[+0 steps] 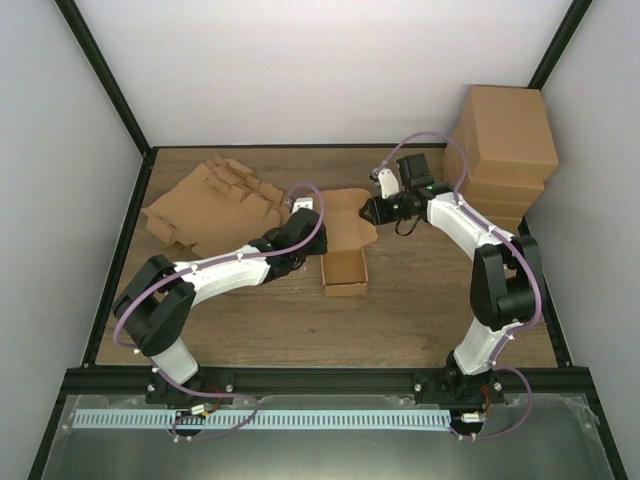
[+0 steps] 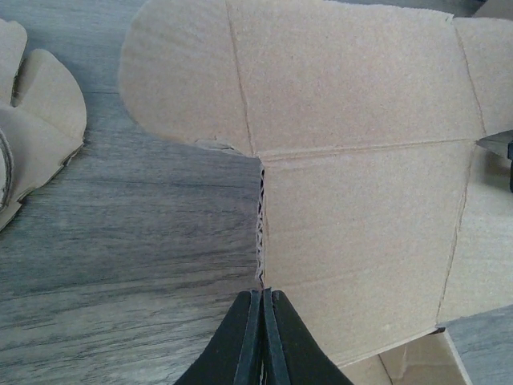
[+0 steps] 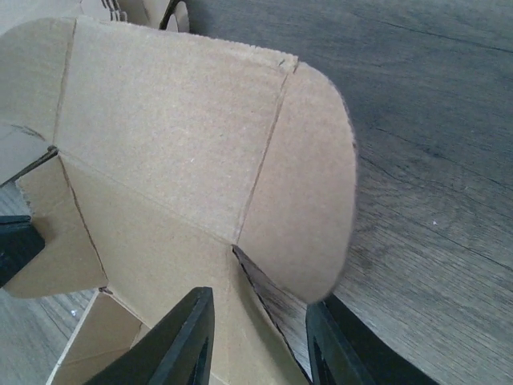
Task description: Fold the paper box
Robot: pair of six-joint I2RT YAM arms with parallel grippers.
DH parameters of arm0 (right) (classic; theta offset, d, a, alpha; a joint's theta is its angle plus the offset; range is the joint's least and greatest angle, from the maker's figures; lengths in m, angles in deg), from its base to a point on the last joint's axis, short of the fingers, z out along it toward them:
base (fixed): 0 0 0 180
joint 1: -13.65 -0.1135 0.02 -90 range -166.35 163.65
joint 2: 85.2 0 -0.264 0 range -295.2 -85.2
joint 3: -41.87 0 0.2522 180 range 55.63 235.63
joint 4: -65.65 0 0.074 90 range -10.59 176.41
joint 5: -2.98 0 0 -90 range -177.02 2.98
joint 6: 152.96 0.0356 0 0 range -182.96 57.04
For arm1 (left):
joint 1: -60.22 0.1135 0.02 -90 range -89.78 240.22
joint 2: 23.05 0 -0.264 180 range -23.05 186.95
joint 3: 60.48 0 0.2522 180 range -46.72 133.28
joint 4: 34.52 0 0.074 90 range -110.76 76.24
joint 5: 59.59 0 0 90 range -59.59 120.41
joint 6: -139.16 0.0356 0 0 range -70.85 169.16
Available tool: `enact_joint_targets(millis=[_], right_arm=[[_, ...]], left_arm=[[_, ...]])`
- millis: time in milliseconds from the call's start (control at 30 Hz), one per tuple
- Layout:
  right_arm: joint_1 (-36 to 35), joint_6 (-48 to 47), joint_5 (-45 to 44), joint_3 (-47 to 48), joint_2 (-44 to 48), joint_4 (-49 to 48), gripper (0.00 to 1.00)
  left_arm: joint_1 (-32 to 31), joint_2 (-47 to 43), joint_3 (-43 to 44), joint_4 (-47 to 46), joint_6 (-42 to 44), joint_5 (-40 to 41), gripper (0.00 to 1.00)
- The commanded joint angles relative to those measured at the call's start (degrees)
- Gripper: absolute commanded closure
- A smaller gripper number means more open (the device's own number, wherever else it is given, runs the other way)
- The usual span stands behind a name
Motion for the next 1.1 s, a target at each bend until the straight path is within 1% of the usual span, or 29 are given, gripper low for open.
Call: enact_joint_targets(millis=[0, 100, 300, 433, 500, 533, 600, 667, 767, 900, 1067], right_arm=[[-1.1, -0.6, 0.3, 0.4, 1.8, 3.0, 0.69], [-2.4, -0.2, -2.0, 1.0, 1.7, 4.8, 0.75], [-4.5, 1.5, -6.1, 1.1, 2.3, 7.0, 0.75], [-4.6, 2.5, -8.3, 0.6, 2.8, 6.9, 0.63], [-4.6, 3.1, -8.4, 0.5, 3.1, 6.9, 0.61], [-4.6, 3.3, -8.4, 0.6, 3.1, 6.9, 0.64], [-4.7, 3.2, -7.1, 0.8, 3.0, 7.1, 0.78], [-4.6, 3.5, -6.6, 1.1, 3.1, 7.4, 0.89], [-4.8, 4.1, -8.1, 1.2, 3.4, 8.0, 0.99], [-6.7, 6.1, -11.4, -0.5, 5.5, 5.8, 0.99], [-10.9, 13.2, -20.1, -5.0, 9.5, -2.6, 0.99]], left_arm=[[0.0, 0.9, 1.3, 0.6, 1.0, -0.9, 0.96], [0.0, 0.7, 1.1, 0.5, 0.9, -1.2, 0.96], [0.0, 0.5, 1.0, 0.4, 0.8, -1.4, 0.96], [0.0, 0.5, 0.9, 0.6, 0.9, -1.5, 0.96], [0.0, 0.4, 0.9, 0.6, 0.9, -1.4, 0.96], [0.0, 0.3, 0.8, 0.7, 1.0, -1.4, 0.96], [0.0, 0.0, 0.8, 0.8, 0.9, -1.2, 0.96], [0.0, -0.1, 0.8, 0.9, 0.9, -1.3, 0.96], [0.0, -0.4, 0.8, 1.1, 0.8, -1.4, 0.96], [-0.2, -0.4, 0.7, 0.3, 0.5, -2.9, 0.96], [-0.6, 1.1, 0.9, -1.1, -0.4, -3.6, 0.96]])
